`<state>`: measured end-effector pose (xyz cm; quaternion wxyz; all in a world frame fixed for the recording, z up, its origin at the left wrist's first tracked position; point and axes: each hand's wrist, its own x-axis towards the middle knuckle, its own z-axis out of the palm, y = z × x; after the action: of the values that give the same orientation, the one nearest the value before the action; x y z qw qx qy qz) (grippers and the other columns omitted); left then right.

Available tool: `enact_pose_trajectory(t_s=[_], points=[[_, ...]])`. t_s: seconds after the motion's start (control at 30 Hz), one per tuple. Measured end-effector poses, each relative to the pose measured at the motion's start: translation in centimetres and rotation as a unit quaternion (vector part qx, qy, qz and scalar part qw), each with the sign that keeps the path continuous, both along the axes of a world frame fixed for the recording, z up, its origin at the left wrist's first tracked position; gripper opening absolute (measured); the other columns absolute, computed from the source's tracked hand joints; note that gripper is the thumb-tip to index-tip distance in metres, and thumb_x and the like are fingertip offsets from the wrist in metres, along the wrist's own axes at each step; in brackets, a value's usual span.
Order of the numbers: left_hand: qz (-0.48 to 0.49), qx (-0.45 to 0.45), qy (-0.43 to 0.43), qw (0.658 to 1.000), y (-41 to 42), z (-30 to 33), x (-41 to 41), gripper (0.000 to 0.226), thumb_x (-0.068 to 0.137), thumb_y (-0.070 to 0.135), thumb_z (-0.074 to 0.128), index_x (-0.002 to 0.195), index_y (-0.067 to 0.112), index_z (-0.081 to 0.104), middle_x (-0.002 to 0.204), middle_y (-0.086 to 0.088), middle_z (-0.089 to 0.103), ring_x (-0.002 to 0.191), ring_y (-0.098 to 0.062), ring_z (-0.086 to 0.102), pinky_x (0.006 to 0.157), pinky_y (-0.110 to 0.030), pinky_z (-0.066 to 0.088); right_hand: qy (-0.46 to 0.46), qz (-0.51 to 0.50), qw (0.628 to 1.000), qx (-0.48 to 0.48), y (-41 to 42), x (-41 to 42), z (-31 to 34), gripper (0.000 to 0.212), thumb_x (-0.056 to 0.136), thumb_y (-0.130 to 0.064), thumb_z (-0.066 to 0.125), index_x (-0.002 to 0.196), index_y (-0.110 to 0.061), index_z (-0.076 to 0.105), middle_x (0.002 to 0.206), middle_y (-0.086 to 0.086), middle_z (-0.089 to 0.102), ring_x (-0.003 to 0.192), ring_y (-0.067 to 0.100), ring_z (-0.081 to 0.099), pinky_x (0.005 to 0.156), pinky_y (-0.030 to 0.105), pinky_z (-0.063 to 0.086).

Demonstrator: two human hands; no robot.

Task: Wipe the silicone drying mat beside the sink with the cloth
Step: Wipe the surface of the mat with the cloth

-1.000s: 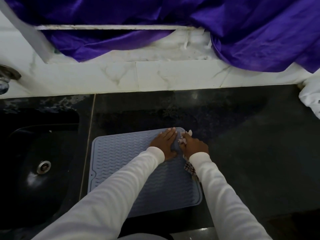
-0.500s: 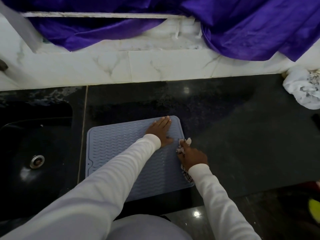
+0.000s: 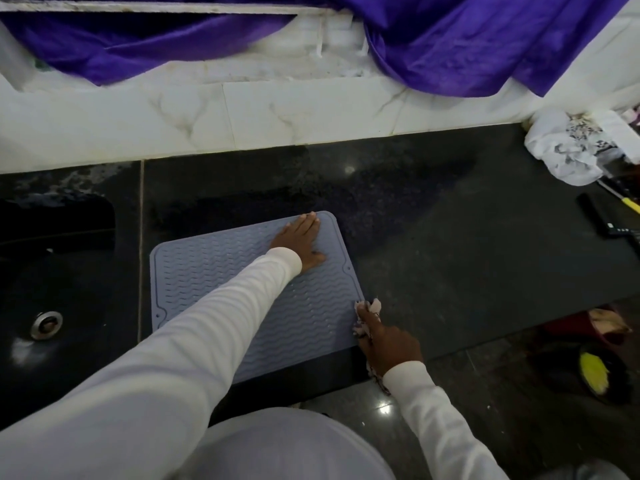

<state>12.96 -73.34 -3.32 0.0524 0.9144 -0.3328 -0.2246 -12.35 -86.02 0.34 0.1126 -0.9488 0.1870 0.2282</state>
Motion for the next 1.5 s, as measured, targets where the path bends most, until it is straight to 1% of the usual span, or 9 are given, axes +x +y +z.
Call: enact_pose_trajectory(t_s=[0.33,0.57,0.67,0.83,0.97,1.07,1.17,1.27,1.5], points=[[-0.002,0.004,-0.015,1.000,0.0,-0.1,0.0,0.085,0.091,0.056,0.039,0.152,0.017,-0.007,0.159,0.002,-0.014,0.146,-0.016,-0.010,0.119,-0.040,0.003,-0.015,-0.072,0.997,0.023,3.7,-4.6,-0.2,0.065,0.097,-0.047,0.039,0.152,-0.036,0.005,0.114,0.004,0.068,0.097,0.023,0.066,0.083,0.033,0.051],[0.006,-0.011,-0.019,1.000,0.2,0.0,-0.4,0.083,0.092,0.054,0.038,0.152,0.017,-0.006,0.159,0.001,-0.013,0.146,-0.017,-0.009,0.119,-0.041,0.003,0.012,-0.053,0.998,0.017,6.9,-4.3,-0.5,0.072,0.096,-0.045,0.041,0.154,-0.021,0.006,0.116,0.008,0.066,0.099,0.028,0.065,0.084,0.035,0.050],[-0.007,-0.035,-0.007,0.999,0.7,0.1,-0.4,0.077,0.096,0.048,0.037,0.152,0.016,-0.006,0.160,-0.001,-0.013,0.146,-0.018,-0.009,0.119,-0.040,0.002,0.020,-0.027,0.999,0.038,8.4,-3.6,-0.1,0.069,0.093,-0.045,0.044,0.150,-0.018,0.017,0.120,0.007,0.063,0.103,0.029,0.063,0.083,0.035,0.049],[0.061,-0.195,0.095,0.974,6.1,1.3,-0.6,0.065,0.099,0.043,0.041,0.152,0.028,0.007,0.160,0.009,0.003,0.145,-0.010,0.003,0.117,-0.031,0.007,-0.028,-0.024,0.970,0.239,9.3,-0.6,1.2,0.056,0.075,-0.058,0.046,0.122,-0.030,0.055,0.118,-0.006,0.063,0.108,0.017,0.061,0.089,0.030,0.050],[0.182,-0.249,-0.022,0.951,15.8,1.1,0.0,0.052,0.096,0.017,0.049,0.146,0.022,0.034,0.153,0.003,0.031,0.142,-0.015,0.024,0.115,-0.024,0.012,-0.105,-0.031,0.927,0.359,11.8,5.2,3.1,0.036,0.083,-0.045,0.059,0.118,-0.037,0.059,0.112,-0.018,0.067,0.104,-0.001,0.062,0.095,0.023,0.048],[0.288,-0.252,-0.094,0.919,23.0,1.1,0.3,0.043,0.090,0.006,0.052,0.132,0.016,0.054,0.141,-0.006,0.049,0.134,-0.022,0.040,0.113,-0.031,0.026,-0.116,0.011,0.912,0.393,15.6,11.1,4.3,0.041,0.084,-0.047,0.059,0.124,-0.038,0.055,0.119,-0.013,0.066,0.111,0.006,0.060,0.098,0.026,0.046],[0.353,-0.188,-0.092,0.912,28.3,1.1,0.8,0.040,0.090,0.018,0.055,0.130,0.021,0.056,0.142,-0.005,0.047,0.132,-0.022,0.042,0.108,-0.035,0.034,-0.087,0.052,0.924,0.369,19.9,17.3,3.7,0.046,0.090,-0.048,0.052,0.135,-0.044,0.042,0.136,-0.003,0.056,0.122,0.021,0.054,0.103,0.036,0.042],[0.293,-0.103,-0.067,0.948,30.6,0.5,1.6,0.047,0.090,0.023,0.053,0.137,0.022,0.047,0.151,0.000,0.037,0.140,-0.020,0.030,0.115,-0.039,0.025,-0.100,0.069,0.941,0.315,23.8,22.9,2.7,0.048,0.094,-0.050,0.044,0.140,-0.045,0.035,0.140,0.001,0.052,0.123,0.026,0.053,0.102,0.036,0.042],[0.239,-0.124,-0.055,0.961,31.9,-0.2,1.8,0.054,0.093,0.017,0.049,0.146,0.017,0.035,0.156,0.000,0.026,0.144,-0.019,0.020,0.118,-0.033,0.014,-0.073,0.119,0.980,0.139,29.9,26.7,-1.5,0.050,0.098,-0.047,0.035,0.143,-0.026,0.030,0.130,0.012,0.056,0.107,0.035,0.059,0.088,0.041,0.048]])
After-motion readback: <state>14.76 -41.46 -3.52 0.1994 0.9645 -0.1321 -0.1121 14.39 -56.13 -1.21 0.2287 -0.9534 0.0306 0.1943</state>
